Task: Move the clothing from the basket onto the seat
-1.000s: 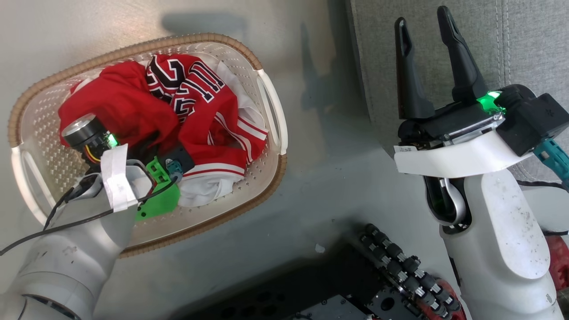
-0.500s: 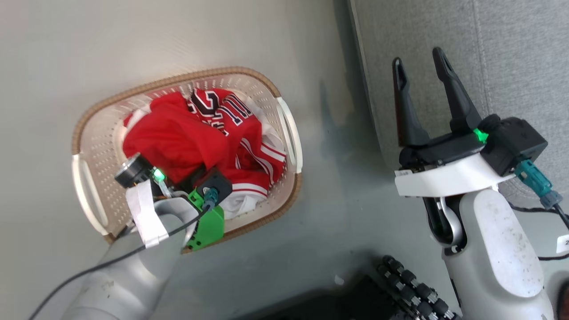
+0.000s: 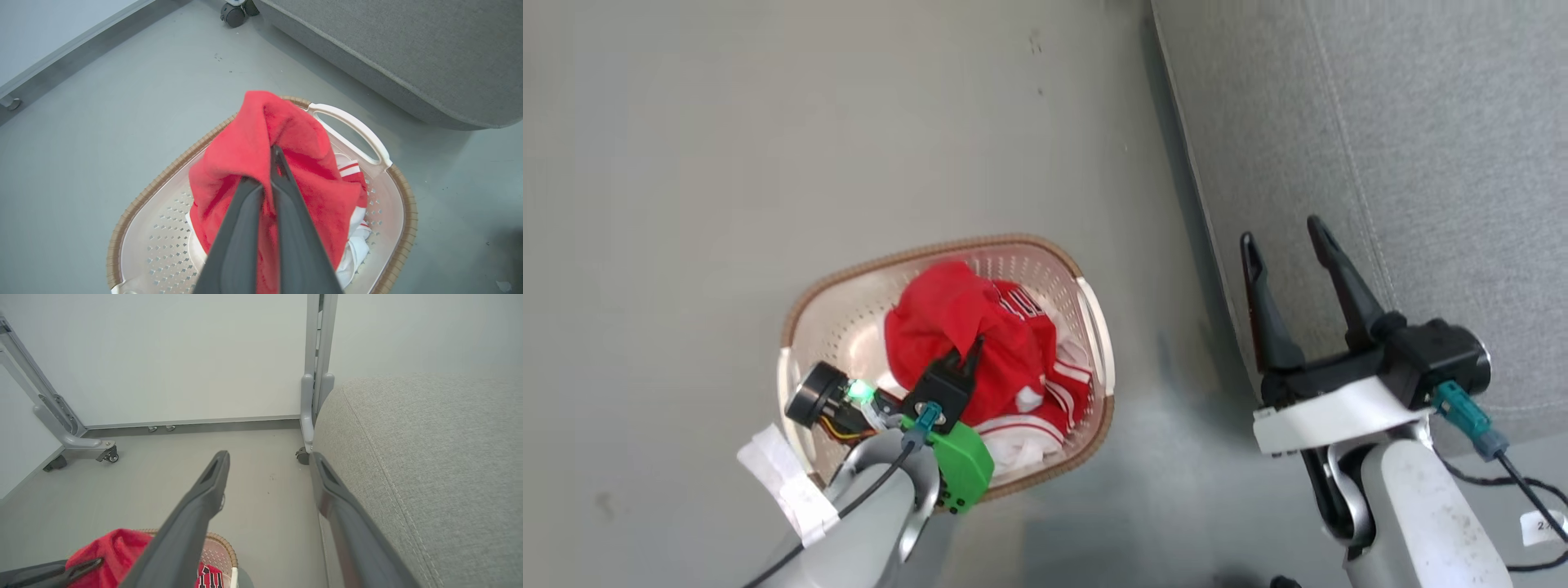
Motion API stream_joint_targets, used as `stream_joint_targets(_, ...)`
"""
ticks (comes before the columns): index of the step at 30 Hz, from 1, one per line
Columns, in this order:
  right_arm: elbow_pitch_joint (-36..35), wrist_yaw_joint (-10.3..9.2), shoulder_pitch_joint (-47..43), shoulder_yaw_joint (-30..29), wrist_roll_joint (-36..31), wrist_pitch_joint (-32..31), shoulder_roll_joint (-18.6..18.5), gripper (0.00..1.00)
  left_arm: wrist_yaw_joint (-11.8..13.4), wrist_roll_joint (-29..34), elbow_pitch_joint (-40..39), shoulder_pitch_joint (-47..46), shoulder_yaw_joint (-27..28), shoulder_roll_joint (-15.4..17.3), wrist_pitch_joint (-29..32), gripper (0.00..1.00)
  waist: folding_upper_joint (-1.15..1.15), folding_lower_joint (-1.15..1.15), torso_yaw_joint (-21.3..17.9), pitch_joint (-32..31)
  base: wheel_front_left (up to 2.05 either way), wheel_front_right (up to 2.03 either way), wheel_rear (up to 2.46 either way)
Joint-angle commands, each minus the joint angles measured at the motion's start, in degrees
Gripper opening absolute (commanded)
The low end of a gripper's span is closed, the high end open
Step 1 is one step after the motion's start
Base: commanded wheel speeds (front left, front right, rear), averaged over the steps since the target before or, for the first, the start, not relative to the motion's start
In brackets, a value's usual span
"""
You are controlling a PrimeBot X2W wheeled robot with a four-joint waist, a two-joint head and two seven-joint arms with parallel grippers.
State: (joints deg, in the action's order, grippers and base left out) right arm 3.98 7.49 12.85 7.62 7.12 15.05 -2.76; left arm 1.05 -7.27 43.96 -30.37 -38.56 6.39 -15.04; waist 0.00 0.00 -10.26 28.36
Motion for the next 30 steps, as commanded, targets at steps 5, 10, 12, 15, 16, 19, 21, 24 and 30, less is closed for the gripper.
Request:
stream_joint_targets(5, 0.70, 0.00, -5.10, -0.64, -0.83, 0.20, -0.23, 1.00, 1.03, -1.64, -8.21, 6.27, 3.10, -0.92, -0.20, 0.00, 0.00, 0.00, 4.72, -15.00, 0.00, 0.00, 0.00)
stream_joint_targets(10, 1.51, 0.00, -8.60, -0.15, -0.30, 0.20, -0.21, 1.00, 1.55, -1.39, -15.43, 10.38, 6.17, -1.33, -0.20, 0.00, 0.00, 0.00, 5.74, -19.62, 0.00, 0.00, 0.00)
stream_joint_targets(12, 1.77, 0.00, -9.58, -0.08, -0.13, 0.20, -0.22, 1.00, 1.58, -1.75, -17.51, 11.55, 7.35, -1.62, -0.20, 0.00, 0.00, 0.00, 5.98, -20.99, 0.00, 0.00, 0.00)
stream_joint_targets(15, 2.06, 0.00, -11.00, 0.05, -0.03, 0.20, -0.28, 1.00, 1.26, -1.64, -20.60, 13.04, 8.91, -2.14, -0.13, 0.00, 0.00, 0.00, 6.39, -23.07, 0.00, 0.00, 0.00)
stream_joint_targets(16, 2.10, 0.00, -11.41, 0.19, -0.01, 0.20, -0.32, 1.00, 1.17, -1.52, -21.48, 13.50, 9.43, -2.32, -0.13, 0.00, 0.00, 0.00, 6.47, -23.69, 0.00, 0.00, 0.00)
stream_joint_targets(19, 2.13, 0.00, -12.34, 0.37, -0.07, 0.20, -0.36, 1.00, 0.79, -1.54, -23.42, 14.25, 10.48, -2.66, -0.13, 0.00, 0.00, 0.00, 6.66, -24.99, 0.00, 0.00, 0.00)
stream_joint_targets(21, 2.12, 0.00, -13.02, 0.45, -0.10, 0.20, -0.36, 1.00, 0.55, -1.39, -24.90, 14.68, 11.15, -2.94, -0.13, 0.00, 0.00, 0.00, 6.79, -25.79, 0.00, 0.00, 0.00)
stream_joint_targets(24, 1.95, 0.00, -13.77, 0.62, -0.02, 0.20, -0.35, 1.00, 0.29, -0.97, -26.61, 15.04, 11.70, -2.99, -0.13, 0.00, 0.00, 0.00, 6.94, -26.56, 0.00, 0.00, 0.00)
stream_joint_targets(30, 1.76, 0.00, -14.69, 1.02, 0.29, 0.20, -0.33, 1.00, 0.13, -0.54, -30.39, 15.07, 12.50, -3.28, -0.12, 0.00, 0.00, 0.00, 7.07, -27.14, 0.00, 0.00, 0.00)
